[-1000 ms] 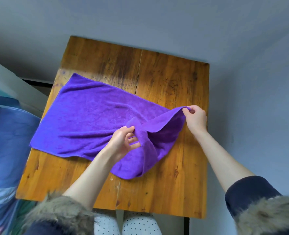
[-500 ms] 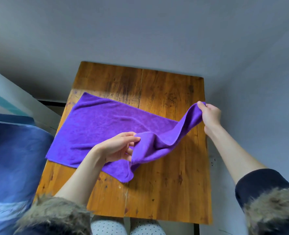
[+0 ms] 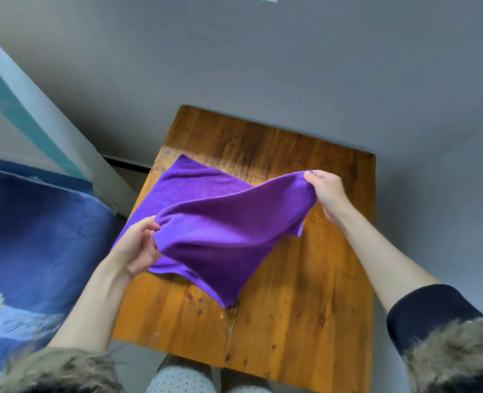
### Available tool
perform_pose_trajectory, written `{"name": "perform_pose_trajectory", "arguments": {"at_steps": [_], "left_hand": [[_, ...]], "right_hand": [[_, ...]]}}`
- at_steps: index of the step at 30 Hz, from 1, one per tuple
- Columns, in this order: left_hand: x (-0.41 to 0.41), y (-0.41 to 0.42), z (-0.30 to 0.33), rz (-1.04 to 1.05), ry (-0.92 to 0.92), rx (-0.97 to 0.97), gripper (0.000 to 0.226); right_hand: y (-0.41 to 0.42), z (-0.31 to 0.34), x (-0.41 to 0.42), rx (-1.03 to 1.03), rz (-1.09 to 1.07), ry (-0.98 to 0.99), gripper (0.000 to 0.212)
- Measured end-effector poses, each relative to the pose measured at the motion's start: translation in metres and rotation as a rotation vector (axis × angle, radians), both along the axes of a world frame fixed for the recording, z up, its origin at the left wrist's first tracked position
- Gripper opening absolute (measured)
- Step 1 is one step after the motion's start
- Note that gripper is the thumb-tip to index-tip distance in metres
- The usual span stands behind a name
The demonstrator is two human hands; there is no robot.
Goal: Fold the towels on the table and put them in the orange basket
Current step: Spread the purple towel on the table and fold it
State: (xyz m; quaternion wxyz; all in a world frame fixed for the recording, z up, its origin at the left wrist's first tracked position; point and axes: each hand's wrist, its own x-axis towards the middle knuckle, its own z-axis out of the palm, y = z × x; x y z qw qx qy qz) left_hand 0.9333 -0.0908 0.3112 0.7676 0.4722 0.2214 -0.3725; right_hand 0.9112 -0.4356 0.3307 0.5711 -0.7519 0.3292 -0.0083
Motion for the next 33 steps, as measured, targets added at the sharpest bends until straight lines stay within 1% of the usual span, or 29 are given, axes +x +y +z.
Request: {"name": "perform_pose_trajectory", "arguments": {"at_steps": [1,2,3,7,10,13,16,19,22,24,26,28,30,33], "left_hand": [[0.002,0.005,0.001,0.042,0.003,0.012,0.015],[0.005,0.012,-0.004,0.078,0.002,0.048,0.032],[0.007,0.016,-0.004,0.102,-0.009,0.088,0.039],[0.021,0.042,-0.024,0.183,-0.051,0.367,0.022],[0.03,0.066,-0.041,0.217,-0.043,0.538,0.019],[0.036,0.089,-0.059,0.139,-0.031,0.663,0.024],[0.041,0.107,-0.083,0.059,-0.027,0.748,0.024],[0.049,0.117,-0.111,-0.096,-0.009,0.826,0.023],[0.056,0.122,-0.129,-0.229,-0.004,0.896,0.017],[0.06,0.124,-0.137,-0.289,-0.068,0.97,0.015],[0.059,0.124,-0.141,-0.344,-0.157,1.069,0.02],[0.056,0.125,-0.145,-0.37,-0.198,1.15,0.023],[0.054,0.126,-0.151,-0.388,-0.205,1.181,0.021],[0.056,0.13,-0.156,-0.423,-0.183,1.124,0.018]], "right_hand": [[0.01,0.002,0.01,-0.017,0.039,-0.012,0.026],[0.02,0.003,0.02,-0.03,0.08,-0.025,0.024],[0.031,0.002,0.031,-0.039,0.116,-0.031,0.023],[0.072,-0.005,0.071,-0.074,0.231,-0.013,0.025],[0.099,-0.016,0.101,-0.112,0.276,0.009,0.023],[0.121,-0.036,0.134,-0.147,0.299,0.064,0.019],[0.137,-0.06,0.161,-0.241,0.36,0.153,0.027],[0.154,-0.081,0.183,-0.345,0.456,0.198,0.028],[0.17,-0.093,0.203,-0.428,0.519,0.218,0.027],[0.179,-0.102,0.214,-0.464,0.55,0.226,0.027],[0.187,-0.11,0.225,-0.478,0.579,0.236,0.027],[0.194,-0.118,0.234,-0.493,0.608,0.248,0.027],[0.2,-0.126,0.243,-0.533,0.654,0.266,0.028],[0.204,-0.135,0.252,-0.577,0.706,0.308,0.028]]}}
